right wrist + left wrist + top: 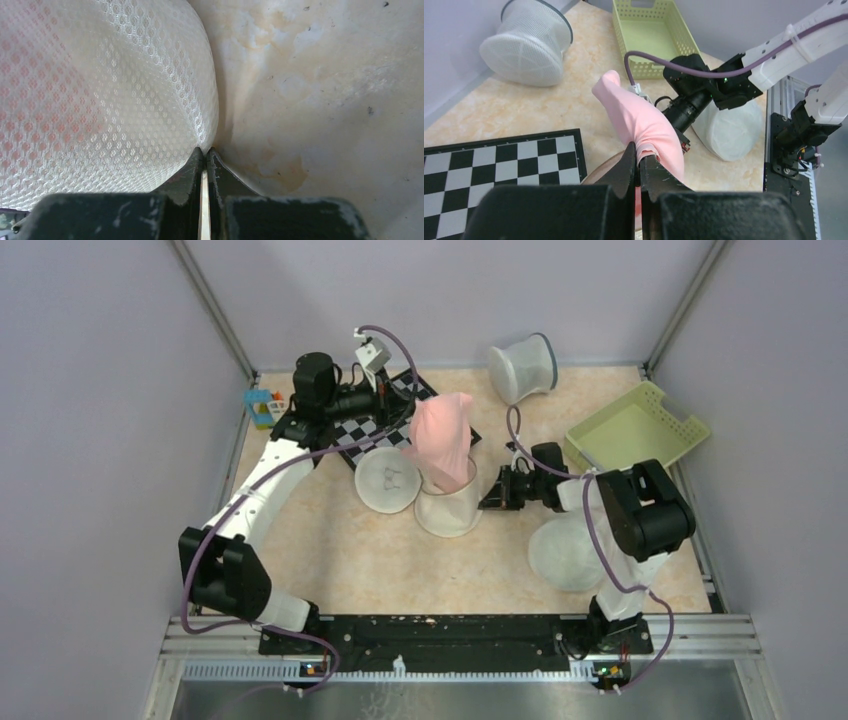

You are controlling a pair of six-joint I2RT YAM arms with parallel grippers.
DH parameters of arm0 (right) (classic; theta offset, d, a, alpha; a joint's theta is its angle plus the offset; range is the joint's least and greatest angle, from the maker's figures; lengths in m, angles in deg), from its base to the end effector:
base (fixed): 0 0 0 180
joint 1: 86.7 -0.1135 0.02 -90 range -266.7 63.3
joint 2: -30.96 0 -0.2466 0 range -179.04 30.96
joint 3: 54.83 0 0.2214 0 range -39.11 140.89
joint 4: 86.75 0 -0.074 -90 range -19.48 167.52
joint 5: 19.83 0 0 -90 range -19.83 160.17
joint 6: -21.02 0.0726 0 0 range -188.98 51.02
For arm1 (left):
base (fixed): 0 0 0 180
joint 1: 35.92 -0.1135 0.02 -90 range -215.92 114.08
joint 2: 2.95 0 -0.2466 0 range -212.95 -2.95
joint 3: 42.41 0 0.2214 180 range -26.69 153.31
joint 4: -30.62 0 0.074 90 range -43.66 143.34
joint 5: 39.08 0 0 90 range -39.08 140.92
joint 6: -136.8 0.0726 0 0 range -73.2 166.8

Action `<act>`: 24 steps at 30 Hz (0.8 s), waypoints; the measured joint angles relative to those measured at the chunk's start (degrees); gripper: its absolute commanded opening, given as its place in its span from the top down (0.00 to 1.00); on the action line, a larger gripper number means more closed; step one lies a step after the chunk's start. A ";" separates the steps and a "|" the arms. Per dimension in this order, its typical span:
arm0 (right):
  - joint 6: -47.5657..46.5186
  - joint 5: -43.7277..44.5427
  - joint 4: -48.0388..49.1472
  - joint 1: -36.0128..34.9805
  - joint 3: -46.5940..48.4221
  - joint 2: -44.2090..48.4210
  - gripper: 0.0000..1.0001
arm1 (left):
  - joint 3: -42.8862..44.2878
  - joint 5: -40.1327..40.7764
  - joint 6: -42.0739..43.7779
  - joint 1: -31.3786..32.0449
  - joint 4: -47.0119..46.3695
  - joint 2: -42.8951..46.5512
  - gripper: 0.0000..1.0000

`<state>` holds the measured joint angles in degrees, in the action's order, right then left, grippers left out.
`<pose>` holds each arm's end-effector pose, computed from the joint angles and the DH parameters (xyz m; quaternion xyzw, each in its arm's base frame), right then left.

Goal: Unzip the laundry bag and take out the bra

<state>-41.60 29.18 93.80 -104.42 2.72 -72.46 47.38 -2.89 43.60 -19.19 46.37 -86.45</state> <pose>0.2922 0.1434 0.1029 -0.0597 0.8745 0.4356 0.2046 0.2967 -0.1504 0.3636 0.3706 0.6412 -0.4398 0.5080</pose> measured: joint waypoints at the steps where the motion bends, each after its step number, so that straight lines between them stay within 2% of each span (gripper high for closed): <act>1: -0.35 0.17 -0.11 0.00 0.00 0.09 1.00 | 0.72 -0.13 -0.52 -0.26 0.00 0.00 1.00; 10: -2.38 0.68 -0.66 -0.13 0.00 0.70 1.00 | 8.81 -0.66 -4.68 -1.36 -1.81 0.02 1.00; 15: -4.42 0.39 -2.99 -0.22 0.02 2.23 0.63 | 13.92 -2.54 -5.68 -1.64 -3.54 0.02 1.00; 20: -10.97 0.22 -9.86 -0.22 0.46 9.77 0.38 | 15.19 -7.28 -5.77 -1.66 -5.18 0.02 1.00; 24: -16.79 -1.42 -16.81 0.26 3.93 17.22 0.36 | 15.19 -12.37 -5.95 -1.66 -6.88 0.00 1.00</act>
<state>-58.39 27.76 76.99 -104.15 6.65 -55.23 62.57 -15.26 37.65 -20.85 39.49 -86.45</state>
